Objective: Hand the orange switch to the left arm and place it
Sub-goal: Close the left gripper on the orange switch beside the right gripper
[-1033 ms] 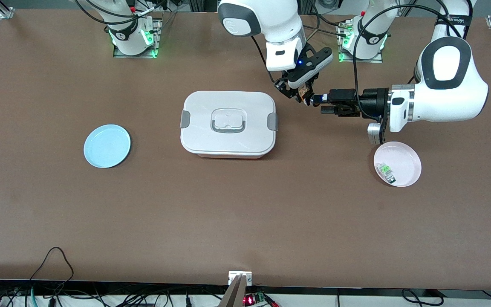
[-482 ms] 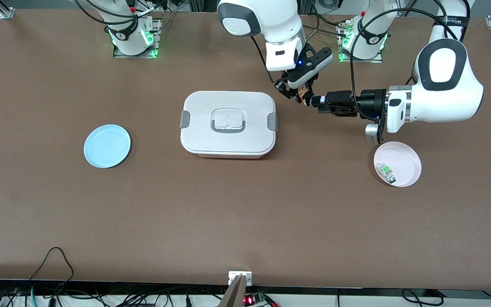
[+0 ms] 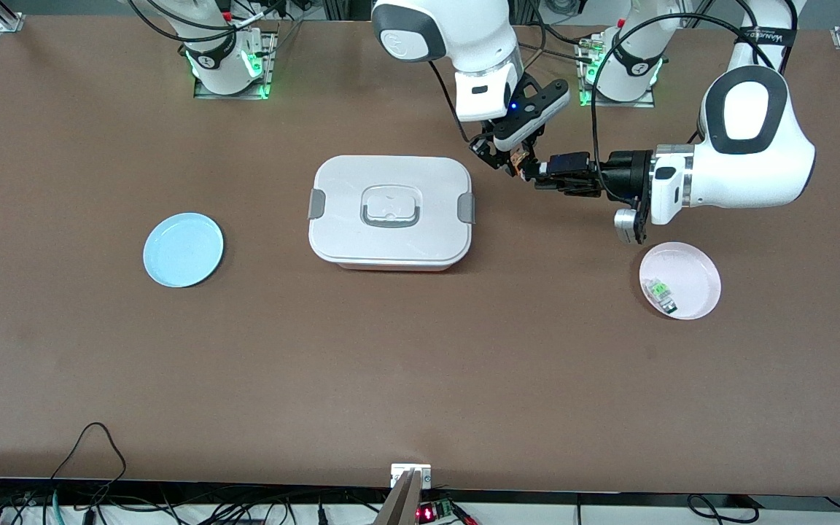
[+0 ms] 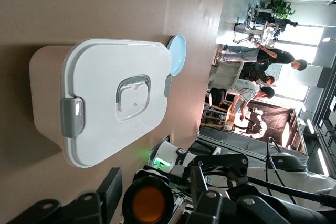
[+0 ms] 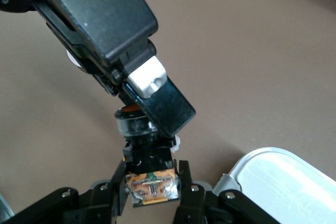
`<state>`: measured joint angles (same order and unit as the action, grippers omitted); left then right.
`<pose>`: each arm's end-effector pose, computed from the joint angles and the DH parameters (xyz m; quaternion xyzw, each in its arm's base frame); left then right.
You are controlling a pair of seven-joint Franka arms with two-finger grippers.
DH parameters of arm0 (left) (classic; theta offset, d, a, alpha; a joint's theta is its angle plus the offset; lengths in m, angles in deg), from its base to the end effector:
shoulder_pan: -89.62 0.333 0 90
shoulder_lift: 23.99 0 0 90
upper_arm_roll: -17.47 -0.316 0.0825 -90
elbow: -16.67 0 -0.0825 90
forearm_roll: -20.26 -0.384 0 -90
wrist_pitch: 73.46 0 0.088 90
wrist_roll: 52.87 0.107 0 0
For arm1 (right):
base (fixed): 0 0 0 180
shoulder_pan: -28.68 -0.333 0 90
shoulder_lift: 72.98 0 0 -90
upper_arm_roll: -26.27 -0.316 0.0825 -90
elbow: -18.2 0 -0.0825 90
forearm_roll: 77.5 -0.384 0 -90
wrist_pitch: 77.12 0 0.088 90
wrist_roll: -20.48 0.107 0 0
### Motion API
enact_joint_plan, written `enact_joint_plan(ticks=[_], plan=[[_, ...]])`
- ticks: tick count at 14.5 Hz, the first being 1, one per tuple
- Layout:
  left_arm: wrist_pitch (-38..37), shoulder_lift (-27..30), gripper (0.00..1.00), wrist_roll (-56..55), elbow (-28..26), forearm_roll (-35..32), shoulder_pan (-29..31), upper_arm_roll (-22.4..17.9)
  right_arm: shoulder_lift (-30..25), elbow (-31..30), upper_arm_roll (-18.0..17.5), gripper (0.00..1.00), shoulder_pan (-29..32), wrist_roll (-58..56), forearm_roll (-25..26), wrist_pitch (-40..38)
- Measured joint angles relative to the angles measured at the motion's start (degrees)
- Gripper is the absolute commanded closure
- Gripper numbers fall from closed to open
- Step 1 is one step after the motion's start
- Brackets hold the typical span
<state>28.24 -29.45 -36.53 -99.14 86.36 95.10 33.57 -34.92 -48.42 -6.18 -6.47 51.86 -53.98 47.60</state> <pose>0.5333 -0.1776 0.4289 0.8428 0.0010 -0.1172 0.5253 0.4236 0.6359 0.4929 -0.9296 -0.2953 -0.1690 0.1416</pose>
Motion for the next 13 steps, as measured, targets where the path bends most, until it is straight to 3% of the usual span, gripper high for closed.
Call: enact_joint_plan(ticks=[13], plan=[[0.0,0.5,0.53,0.0,-1.5,-0.1,-0.2,0.9,-0.1,0.1,-0.1,1.0,0.0,0.0,0.0,0.0]])
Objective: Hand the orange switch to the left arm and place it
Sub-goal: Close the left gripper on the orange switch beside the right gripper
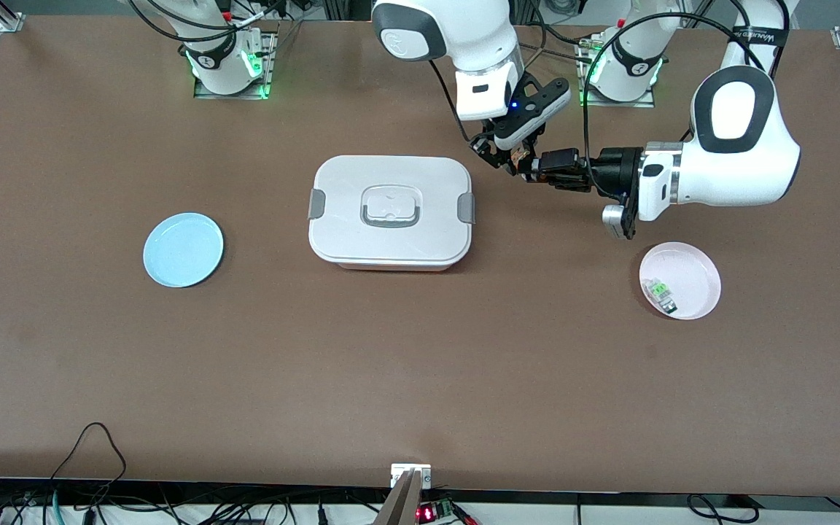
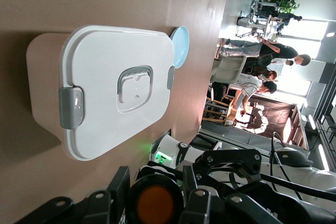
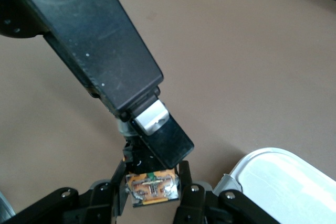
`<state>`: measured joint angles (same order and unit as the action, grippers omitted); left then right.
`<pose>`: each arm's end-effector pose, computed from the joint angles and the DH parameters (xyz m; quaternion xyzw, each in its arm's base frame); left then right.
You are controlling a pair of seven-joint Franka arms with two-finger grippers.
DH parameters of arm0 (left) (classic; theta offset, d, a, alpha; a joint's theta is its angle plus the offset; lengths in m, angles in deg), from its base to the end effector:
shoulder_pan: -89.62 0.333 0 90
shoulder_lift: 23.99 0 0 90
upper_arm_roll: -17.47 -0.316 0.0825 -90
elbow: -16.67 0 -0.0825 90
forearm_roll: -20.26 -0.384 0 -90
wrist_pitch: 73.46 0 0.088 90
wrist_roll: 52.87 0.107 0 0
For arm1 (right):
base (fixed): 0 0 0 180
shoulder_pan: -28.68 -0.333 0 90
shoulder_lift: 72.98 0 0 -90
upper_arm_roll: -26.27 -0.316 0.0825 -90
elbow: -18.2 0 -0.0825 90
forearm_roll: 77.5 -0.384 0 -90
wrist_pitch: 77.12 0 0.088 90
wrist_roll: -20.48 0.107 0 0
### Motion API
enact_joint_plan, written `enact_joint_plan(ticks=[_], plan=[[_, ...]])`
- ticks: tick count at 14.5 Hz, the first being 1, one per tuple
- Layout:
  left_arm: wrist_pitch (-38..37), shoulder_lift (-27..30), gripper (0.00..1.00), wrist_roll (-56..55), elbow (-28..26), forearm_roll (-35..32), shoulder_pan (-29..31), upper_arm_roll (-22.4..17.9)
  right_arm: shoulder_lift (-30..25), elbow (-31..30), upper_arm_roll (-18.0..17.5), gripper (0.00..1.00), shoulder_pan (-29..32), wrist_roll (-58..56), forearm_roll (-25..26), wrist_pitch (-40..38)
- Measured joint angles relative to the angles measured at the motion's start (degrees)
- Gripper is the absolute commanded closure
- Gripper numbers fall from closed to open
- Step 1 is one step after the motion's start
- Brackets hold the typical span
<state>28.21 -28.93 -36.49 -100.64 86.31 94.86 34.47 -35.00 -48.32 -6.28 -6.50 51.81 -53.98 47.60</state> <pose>0.5231 -0.1873 0.4222 0.8431 -0.0037 -0.1296 0.5219 0.4226 0.6364 0.4951 -0.9290 -0.2961 -0.1700 0.1429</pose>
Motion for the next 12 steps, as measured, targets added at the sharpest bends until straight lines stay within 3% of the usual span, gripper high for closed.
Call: enact_joint_plan(ticks=[2,7,12], plan=[[-0.2,0.2,0.58,0.0,-0.1,0.0,0.1,0.0,0.0,0.1,0.0,1.0,0.0,0.0,0.0,0.0],[-0.5,0.3,1.0,0.8,-0.1,-0.4,0.2,0.0,0.0,0.3,-0.3,1.0,0.0,-0.2,0.0,-0.3],[-0.6,1.2,1.0,0.9,-0.1,-1.0,0.3,-0.1,0.0,0.7,-0.5,1.0,-0.1,-0.2,0.0,-0.2]])
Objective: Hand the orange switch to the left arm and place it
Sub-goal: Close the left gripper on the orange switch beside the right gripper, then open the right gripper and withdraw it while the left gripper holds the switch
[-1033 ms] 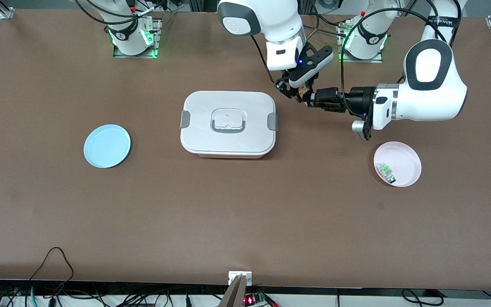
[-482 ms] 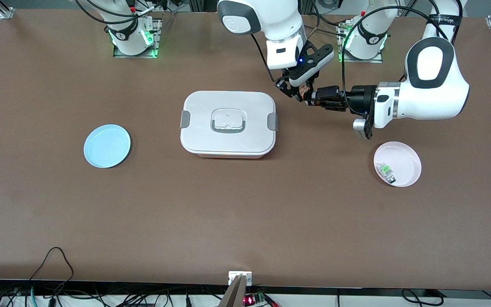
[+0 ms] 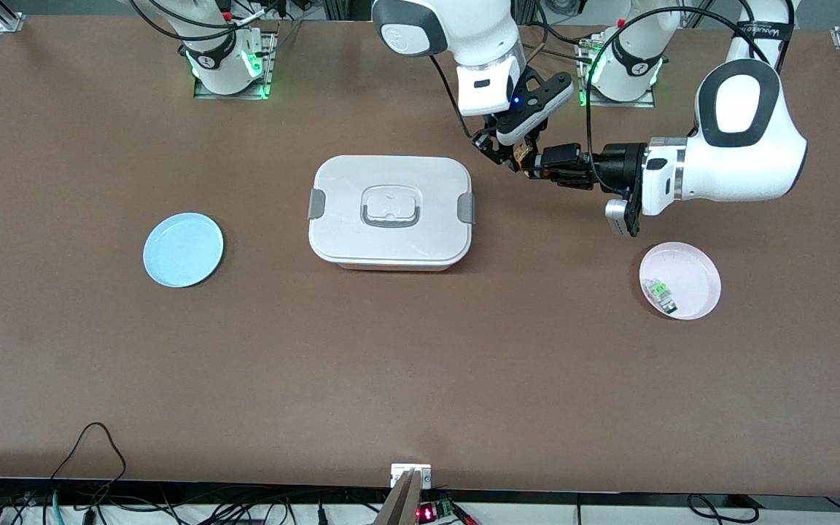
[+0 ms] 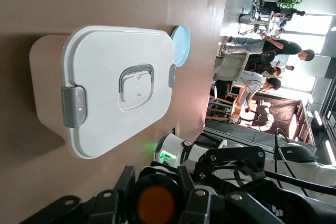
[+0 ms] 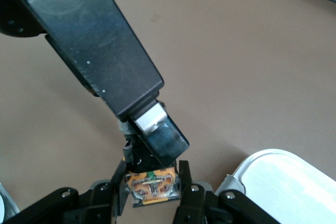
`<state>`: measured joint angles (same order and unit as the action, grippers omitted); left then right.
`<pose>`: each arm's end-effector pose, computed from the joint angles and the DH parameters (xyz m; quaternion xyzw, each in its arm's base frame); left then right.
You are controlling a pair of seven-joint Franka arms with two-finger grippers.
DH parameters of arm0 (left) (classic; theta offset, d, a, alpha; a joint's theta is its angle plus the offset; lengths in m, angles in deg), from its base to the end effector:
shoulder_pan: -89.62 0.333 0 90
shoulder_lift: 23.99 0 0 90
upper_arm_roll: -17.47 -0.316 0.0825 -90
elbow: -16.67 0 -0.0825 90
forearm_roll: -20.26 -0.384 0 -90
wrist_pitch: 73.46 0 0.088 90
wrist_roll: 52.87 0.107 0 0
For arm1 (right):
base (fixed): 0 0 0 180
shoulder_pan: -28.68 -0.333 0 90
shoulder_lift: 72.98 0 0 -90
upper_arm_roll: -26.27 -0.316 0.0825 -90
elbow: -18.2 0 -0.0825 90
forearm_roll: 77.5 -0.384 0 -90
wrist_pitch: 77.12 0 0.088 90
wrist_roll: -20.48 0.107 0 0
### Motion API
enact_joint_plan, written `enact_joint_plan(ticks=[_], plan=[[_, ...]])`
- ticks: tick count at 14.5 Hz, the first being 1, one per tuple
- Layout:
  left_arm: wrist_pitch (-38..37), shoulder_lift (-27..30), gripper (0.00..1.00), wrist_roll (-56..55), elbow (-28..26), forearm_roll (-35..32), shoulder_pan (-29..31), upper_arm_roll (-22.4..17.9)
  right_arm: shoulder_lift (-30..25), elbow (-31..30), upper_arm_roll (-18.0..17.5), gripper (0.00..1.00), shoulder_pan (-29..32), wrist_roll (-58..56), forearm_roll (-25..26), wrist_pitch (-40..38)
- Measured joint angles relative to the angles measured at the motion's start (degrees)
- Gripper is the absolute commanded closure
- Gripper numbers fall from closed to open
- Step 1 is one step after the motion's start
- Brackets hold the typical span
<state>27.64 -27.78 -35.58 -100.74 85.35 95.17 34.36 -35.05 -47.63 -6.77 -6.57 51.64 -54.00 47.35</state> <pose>0.5205 -0.1836 0.4304 0.8472 -0.0178 -0.1210 0.5170 0.4199 0.6381 0.5025 -0.9271 -0.2983 -0.1720 0.1480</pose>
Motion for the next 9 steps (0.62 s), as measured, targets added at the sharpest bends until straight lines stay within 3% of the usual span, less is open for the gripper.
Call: enact_joint_plan(ticks=[2,3,9], plan=[[-0.4,0.5,1.0,0.0,0.0,0.0,0.1,-0.2,0.0,0.4,-0.1,1.0,-0.1,0.0,0.0,0.0],[-0.9,0.7,1.0,-0.1,0.0,0.0,0.1,-0.5,0.0,0.6,-0.1,0.01,-0.2,0.0,0.0,0.0],[-6.5,1.4,1.0,-0.1,0.8,-0.7,0.6,-3.4,0.1,1.4,-0.1,0.0,-0.4,0.0,0.0,0.6]])
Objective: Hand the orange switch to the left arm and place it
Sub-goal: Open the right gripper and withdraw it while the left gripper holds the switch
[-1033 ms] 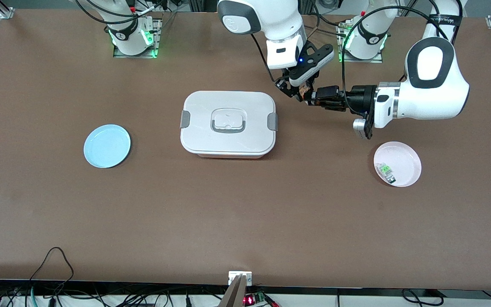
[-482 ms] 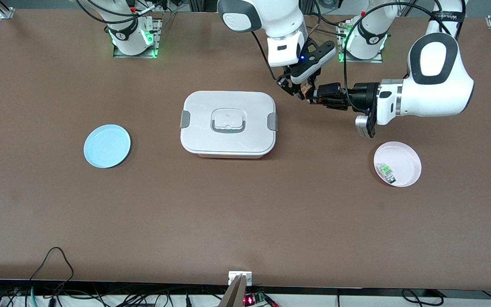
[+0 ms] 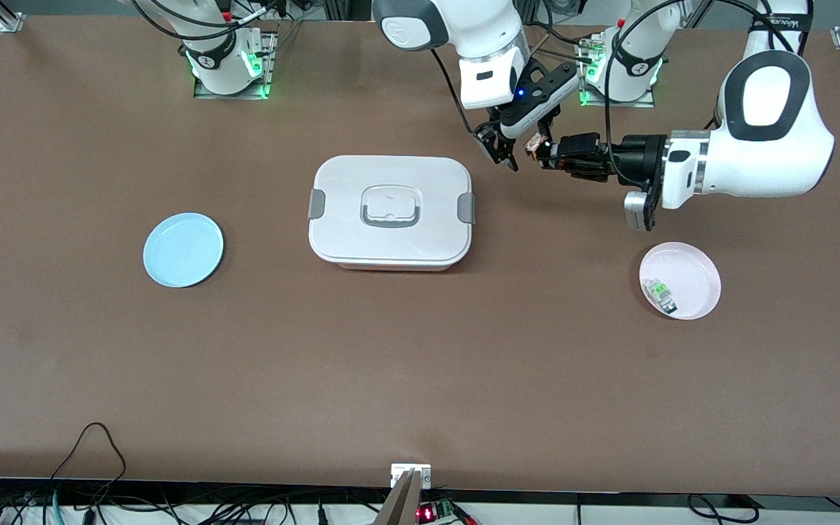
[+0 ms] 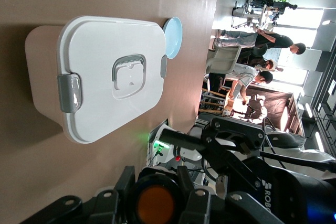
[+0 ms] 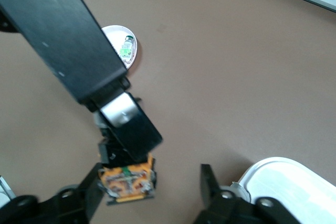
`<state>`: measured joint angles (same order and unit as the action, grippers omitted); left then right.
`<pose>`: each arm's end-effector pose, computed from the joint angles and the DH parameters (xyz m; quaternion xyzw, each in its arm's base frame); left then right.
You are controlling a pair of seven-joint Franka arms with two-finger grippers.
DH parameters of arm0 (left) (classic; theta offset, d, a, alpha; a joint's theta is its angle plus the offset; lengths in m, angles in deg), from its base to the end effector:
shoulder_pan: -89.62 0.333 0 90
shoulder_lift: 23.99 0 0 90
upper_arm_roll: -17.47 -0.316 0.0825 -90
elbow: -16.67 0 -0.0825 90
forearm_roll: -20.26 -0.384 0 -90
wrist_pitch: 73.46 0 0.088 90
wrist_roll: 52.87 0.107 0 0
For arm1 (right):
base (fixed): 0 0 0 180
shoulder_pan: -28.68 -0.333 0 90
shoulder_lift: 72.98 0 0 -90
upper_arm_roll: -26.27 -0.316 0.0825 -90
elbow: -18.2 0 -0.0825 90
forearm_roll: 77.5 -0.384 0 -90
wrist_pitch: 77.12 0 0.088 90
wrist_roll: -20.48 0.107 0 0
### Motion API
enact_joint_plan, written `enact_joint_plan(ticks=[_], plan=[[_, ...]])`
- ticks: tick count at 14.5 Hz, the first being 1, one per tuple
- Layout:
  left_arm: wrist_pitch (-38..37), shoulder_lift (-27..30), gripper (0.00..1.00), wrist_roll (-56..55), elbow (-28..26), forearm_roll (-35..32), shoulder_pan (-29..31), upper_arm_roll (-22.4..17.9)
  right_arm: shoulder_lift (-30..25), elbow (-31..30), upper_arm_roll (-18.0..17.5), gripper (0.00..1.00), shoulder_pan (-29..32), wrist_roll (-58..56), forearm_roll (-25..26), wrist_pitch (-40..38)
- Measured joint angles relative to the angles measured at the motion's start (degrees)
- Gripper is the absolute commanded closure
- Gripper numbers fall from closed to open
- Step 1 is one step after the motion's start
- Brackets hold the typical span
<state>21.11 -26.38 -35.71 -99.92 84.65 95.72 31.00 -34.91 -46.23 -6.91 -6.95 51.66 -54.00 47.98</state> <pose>0.5188 -0.1570 0.4486 0.8383 -0.0264 -0.1349 0.5276 0.4192 0.6410 0.5145 -0.9236 -0.2969 -0.1820 0.1603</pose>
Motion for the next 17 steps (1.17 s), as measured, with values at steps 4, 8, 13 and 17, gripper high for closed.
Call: enact_joint_plan(ticks=[4,8,13,17], plan=[[-1.5,0.1,1.0,-0.1,1.1,-4.1,0.7,-2.6,-0.1,0.0,0.0,0.0,0.0,0.1,0.0,-0.7],[-2.0,0.2,1.0,-0.1,1.2,-13.1,2.3,-4.3,-0.5,0.7,0.0,0.0,0.1,0.2,0.0,-3.1],[-0.2,0.1,1.0,0.0,1.4,-28.8,2.5,-5.4,-0.9,0.9,0.5,0.0,3.3,0.2,0.0,-6.0],[2.7,-1.2,1.0,3.2,1.4,-37.5,3.9,-7.4,-1.3,0.7,0.6,0.0,8.7,0.2,0.0,-12.7]])
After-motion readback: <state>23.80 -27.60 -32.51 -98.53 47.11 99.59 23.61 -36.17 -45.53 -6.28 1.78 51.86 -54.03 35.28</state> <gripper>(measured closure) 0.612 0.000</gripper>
